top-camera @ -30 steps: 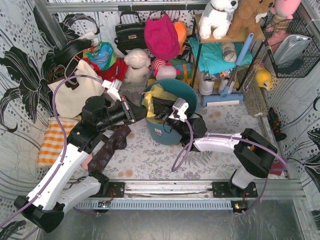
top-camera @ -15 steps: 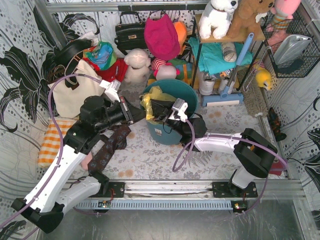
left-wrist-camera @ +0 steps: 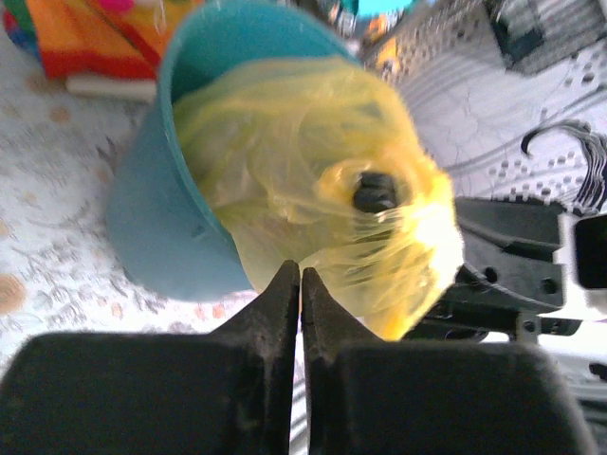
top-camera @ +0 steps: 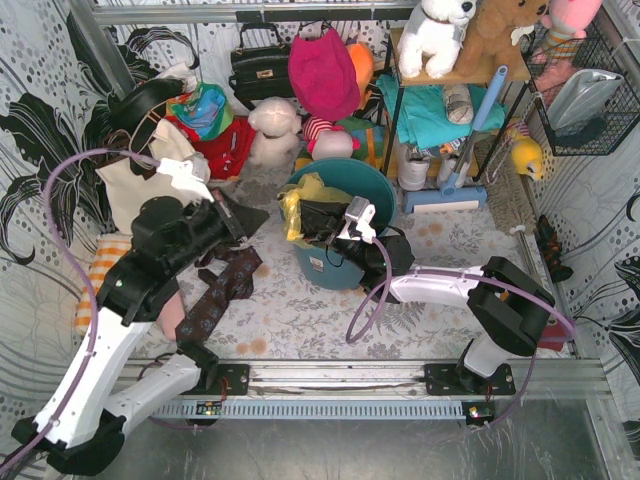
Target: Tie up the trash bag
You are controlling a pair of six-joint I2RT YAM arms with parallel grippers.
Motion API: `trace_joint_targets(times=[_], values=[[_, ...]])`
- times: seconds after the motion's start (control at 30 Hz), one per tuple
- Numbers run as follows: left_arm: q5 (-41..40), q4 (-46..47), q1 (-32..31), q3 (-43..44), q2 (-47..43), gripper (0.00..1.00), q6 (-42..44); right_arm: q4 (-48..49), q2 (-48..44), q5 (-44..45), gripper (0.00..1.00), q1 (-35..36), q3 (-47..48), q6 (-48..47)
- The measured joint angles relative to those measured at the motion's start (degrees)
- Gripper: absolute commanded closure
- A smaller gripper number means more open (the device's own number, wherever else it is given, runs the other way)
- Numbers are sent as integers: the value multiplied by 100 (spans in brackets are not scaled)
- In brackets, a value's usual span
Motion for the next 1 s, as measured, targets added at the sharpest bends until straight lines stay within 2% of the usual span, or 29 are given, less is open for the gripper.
trace_joint_targets(times=[0.17, 0.3, 0.53, 0.8, 0.93, 1.0], values=[[-573, 227, 0, 127, -221, 79, 166, 0, 0, -2, 100, 2, 0, 2], [-605, 579, 0, 146, 20, 77, 195, 0, 0, 0, 100, 2, 0, 0], [-214, 1036, 0, -188, 439, 76, 142, 0, 0, 0, 100, 0, 0, 0], [466, 1510, 0, -608, 431, 76, -28, 0, 0, 0, 100, 0, 0, 4], [837, 1770, 0, -796, 402, 73, -37, 2, 0, 0, 100, 0, 0, 22], [935, 1838, 0, -870, 367, 68, 33, 2, -7, 0, 100, 0, 0, 42]])
